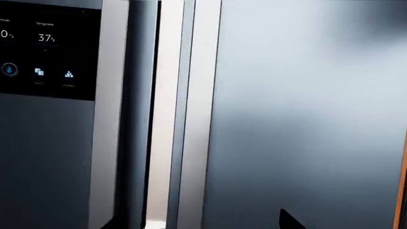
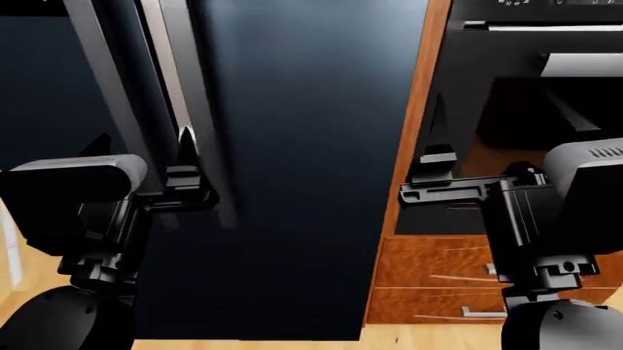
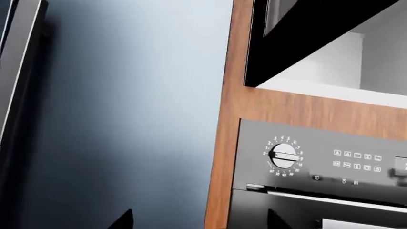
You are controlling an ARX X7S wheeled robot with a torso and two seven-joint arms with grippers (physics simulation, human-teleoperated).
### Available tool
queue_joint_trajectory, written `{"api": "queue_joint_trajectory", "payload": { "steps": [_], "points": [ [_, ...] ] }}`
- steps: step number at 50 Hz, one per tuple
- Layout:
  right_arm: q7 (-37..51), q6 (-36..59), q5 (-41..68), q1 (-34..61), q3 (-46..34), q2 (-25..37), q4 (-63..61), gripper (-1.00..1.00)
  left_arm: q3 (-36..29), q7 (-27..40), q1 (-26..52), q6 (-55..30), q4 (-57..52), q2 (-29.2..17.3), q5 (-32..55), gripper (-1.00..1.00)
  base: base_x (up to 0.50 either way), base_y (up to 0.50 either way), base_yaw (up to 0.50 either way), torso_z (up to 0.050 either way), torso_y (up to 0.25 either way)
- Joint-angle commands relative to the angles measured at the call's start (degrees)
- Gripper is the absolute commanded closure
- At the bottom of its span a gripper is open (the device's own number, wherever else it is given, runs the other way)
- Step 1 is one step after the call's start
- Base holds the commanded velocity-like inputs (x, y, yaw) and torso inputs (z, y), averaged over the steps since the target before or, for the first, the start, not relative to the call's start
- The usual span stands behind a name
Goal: Close the microwave door
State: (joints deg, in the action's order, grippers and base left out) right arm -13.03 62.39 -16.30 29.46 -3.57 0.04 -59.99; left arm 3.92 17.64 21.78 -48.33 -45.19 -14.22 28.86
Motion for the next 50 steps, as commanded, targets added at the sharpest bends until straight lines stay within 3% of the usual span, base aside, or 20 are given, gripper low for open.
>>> {"api": "queue_joint_trajectory", "payload": {
  "steps": [1, 15, 22, 23, 24, 26, 28, 32, 40, 50],
  "points": [
    [0.09, -0.87, 1.39, 0.30, 1.30, 0.03, 0.00, -1.00, -0.38, 0.31, -0.07, 0.24, 0.19, -0.20, 0.26, -1.00, 0.46, 0.27, 0.00, 0.000, 0.000],
    [0.45, -0.83, 1.84, 0.84, 1.53, 0.02, 0.00, -1.00, -0.54, 0.65, -0.13, 0.65, 0.19, -0.51, 0.61, -1.00, 0.45, 0.26, 0.00, 0.000, 0.000],
    [-1.81, -2.34, -2.14, 3.79, 0.21, -0.01, 0.00, -1.00, 0.18, 1.05, 2.43, 1.98, -0.73, -0.51, 0.64, -1.00, 0.03, 0.01, 0.00, 0.000, 0.000],
    [-2.59, -2.81, -3.55, 4.26, -0.27, -0.02, 0.00, -1.00, -0.68, -0.86, 1.70, 9.98, 1.14, -0.07, -2.96, -1.00, 0.00, 0.00, 0.00, 0.000, 0.000],
    [-3.26, -3.21, -4.83, 4.93, -0.78, -0.02, 0.00, -1.00, -0.21, -1.18, 2.05, 10.73, 0.61, -0.71, -3.16, -1.00, 0.00, 0.00, 0.00, 0.000, 0.000],
    [-4.41, -3.41, -6.86, 6.35, -1.68, -0.02, 0.00, -1.00, 1.56, -0.18, 3.75, 7.64, -3.76, -1.88, -0.82, -1.00, 0.00, 0.00, 0.00, 0.000, 0.000],
    [-5.46, -3.39, -8.67, 8.01, -2.64, -0.03, 0.00, -1.00, 7.89, 3.40, 8.66, -1.10, -10.33, -3.02, 8.41, -1.00, 0.00, 0.00, 0.00, 0.000, 0.000],
    [-7.48, -2.84, -11.76, 12.09, -4.01, -0.03, -0.01, -1.00, 18.13, 11.12, 17.63, -10.85, -13.19, -4.61, 25.48, -1.00, 0.00, 0.00, 0.00, 0.000, 0.000],
    [-10.52, -3.04, -13.76, 20.04, -4.11, -0.03, -0.01, -1.00, 23.85, 15.50, 25.86, -10.07, -12.94, -7.25, 33.00, -1.00, 0.00, 0.00, 0.00, 0.000, 0.000],
    [-16.77, 3.99, -21.51, 33.82, -9.25, -0.04, -0.01, -1.00, 28.71, 22.89, 32.95, -9.59, -12.54, -12.19, 44.20, -1.00, 0.00, 0.00, 0.00, 0.000, 0.000]
  ]
}}
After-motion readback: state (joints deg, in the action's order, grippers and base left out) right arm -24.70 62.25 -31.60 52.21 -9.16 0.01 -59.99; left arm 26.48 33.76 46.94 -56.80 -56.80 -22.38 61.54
